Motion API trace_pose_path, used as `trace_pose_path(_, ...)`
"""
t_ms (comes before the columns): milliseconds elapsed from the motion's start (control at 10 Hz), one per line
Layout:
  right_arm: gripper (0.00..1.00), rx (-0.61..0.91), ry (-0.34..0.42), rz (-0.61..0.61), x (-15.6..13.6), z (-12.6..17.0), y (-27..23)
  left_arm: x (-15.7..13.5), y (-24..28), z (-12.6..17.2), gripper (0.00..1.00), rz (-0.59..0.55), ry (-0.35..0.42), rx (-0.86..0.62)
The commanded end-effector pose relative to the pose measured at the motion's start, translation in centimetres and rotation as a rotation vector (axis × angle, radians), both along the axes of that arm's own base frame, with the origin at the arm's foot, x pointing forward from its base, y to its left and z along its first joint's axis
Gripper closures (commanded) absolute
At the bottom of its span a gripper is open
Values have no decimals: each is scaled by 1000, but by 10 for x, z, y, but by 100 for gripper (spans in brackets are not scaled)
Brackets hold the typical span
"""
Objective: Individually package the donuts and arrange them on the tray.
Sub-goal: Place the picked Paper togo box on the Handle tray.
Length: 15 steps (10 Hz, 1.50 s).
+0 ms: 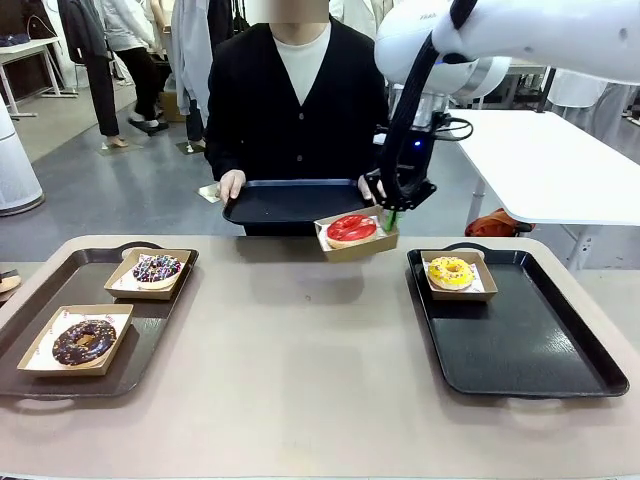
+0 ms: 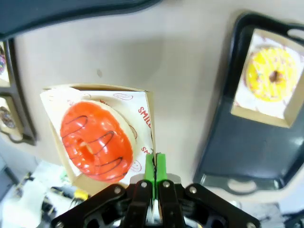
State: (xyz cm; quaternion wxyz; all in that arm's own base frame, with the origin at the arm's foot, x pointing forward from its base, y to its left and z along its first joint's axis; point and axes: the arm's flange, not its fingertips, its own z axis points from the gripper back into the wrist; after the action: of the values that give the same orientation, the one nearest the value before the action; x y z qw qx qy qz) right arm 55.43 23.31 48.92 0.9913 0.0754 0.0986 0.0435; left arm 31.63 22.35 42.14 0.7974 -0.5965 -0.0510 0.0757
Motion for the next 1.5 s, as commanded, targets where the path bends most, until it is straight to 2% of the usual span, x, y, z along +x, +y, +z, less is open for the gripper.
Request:
trace_pose_path(0, 99, -40, -15, -25, -31, 10, -62, -2, 1, 1, 0, -4, -11, -8)
trace_pose_path(300, 99, -84, 36, -70, -51, 2, -134, -2, 1, 1, 0, -4, -11, -8)
trace_pose_path(600, 99, -98, 0, -23, -81, -19, -176, -2, 1, 1, 0, -4, -11, -8)
trace_pose_path(1000, 99, -54, 27, -95, -88, -45, -191, -2, 1, 1, 0, -4, -11, -8)
trace_pose_path(1100, 99, -86, 48, -62, -86, -37, -187, -2, 1, 1, 0, -4, -11, -8)
trace_pose_path(1400, 99, -86, 48, -62, -86, -37, -187, -2, 1, 1, 0, -4, -11, -8)
